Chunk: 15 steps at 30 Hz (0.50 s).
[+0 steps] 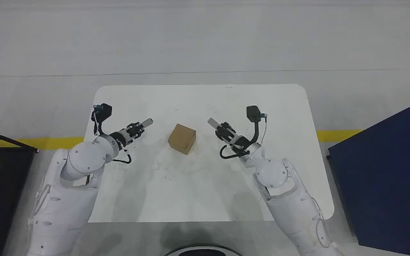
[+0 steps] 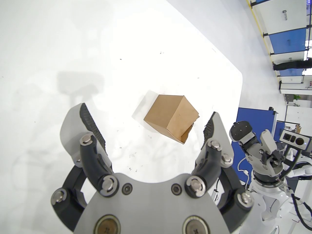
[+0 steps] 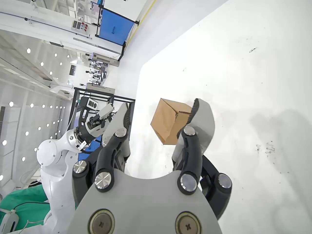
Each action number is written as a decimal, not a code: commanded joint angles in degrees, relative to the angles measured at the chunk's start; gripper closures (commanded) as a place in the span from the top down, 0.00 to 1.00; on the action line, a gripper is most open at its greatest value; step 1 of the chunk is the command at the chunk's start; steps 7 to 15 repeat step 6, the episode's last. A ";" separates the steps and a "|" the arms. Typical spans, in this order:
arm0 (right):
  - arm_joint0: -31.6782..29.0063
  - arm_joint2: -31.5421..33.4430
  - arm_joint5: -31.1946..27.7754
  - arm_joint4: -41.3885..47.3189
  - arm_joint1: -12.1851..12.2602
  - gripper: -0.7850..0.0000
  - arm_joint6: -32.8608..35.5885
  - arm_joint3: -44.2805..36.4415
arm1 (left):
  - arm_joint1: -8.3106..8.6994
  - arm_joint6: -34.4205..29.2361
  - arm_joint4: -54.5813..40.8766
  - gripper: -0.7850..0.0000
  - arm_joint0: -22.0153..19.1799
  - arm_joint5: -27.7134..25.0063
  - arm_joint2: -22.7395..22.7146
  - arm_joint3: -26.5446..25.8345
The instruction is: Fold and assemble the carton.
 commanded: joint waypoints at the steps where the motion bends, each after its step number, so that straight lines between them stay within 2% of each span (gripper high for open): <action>1: 0.00 0.00 0.00 0.00 0.00 0.70 0.00 0.00 | 0.00 0.00 0.00 1.00 0.00 0.00 0.00 0.00; 6: 0.00 0.00 0.00 0.00 0.00 0.93 0.00 0.00 | 0.00 0.00 0.00 1.00 0.00 0.00 0.00 0.00; 15: 0.00 0.00 0.00 0.00 0.00 0.93 0.00 0.00 | 0.00 0.00 0.00 1.00 0.00 0.00 0.00 0.00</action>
